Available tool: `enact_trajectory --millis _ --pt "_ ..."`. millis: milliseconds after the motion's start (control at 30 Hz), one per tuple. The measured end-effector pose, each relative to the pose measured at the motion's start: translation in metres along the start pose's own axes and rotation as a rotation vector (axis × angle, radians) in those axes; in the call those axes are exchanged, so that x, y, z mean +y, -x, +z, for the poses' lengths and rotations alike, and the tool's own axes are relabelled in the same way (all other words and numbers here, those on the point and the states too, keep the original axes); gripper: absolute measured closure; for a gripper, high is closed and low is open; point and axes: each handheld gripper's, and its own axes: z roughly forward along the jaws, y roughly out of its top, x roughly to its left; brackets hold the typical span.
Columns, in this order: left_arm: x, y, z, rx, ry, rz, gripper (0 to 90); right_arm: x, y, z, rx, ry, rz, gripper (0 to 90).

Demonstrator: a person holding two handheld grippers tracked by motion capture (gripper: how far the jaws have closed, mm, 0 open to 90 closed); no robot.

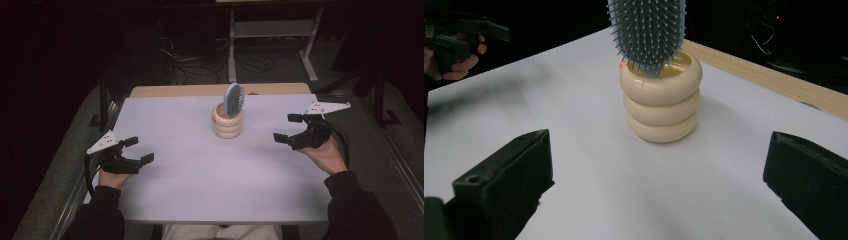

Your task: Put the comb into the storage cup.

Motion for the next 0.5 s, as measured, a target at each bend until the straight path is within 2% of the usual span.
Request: enact_trajectory --millis 500 --pt "0.000 0.000 0.000 0.000 -0.002 0.001 0.0 -0.023 -0.008 -0.010 -0.012 -0.009 0.013 0.0"
